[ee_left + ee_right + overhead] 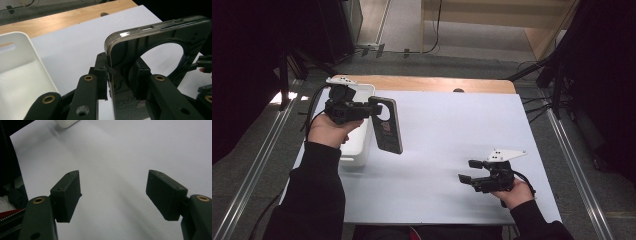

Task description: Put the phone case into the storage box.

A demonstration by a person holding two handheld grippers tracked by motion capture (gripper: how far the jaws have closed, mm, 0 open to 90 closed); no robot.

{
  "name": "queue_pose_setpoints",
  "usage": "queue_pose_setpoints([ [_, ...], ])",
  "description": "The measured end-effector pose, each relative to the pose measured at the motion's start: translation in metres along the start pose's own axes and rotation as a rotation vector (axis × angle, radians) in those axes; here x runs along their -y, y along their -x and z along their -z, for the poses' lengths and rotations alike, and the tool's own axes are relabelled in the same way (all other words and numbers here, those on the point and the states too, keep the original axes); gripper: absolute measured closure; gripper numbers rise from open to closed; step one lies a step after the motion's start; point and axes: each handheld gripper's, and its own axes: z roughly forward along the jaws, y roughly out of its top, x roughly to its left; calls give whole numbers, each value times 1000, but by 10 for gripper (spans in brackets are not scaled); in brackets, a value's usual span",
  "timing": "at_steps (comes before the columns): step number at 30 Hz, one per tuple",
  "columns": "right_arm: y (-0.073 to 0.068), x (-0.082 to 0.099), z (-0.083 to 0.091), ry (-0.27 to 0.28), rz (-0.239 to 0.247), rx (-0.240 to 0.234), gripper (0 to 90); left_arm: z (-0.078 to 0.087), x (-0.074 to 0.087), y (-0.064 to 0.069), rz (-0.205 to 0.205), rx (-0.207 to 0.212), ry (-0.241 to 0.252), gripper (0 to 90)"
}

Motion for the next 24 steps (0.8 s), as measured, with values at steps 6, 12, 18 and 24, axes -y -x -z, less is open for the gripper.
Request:
queue_pose_setpoints([
  [6,0,0,0,3,1,-4,271,7,0,-6,11,-13,10,708],
  [12,0,0,0,2,0,-4,271,13,0,-12,24,-26,20,707],
  [18,0,0,0,3,3,-6,271,18,0,-20,41,-34,24,708],
  [24,-1,-1,-1,1,-2,-7,271,20,-4,-26,51,-42,26,708],
])
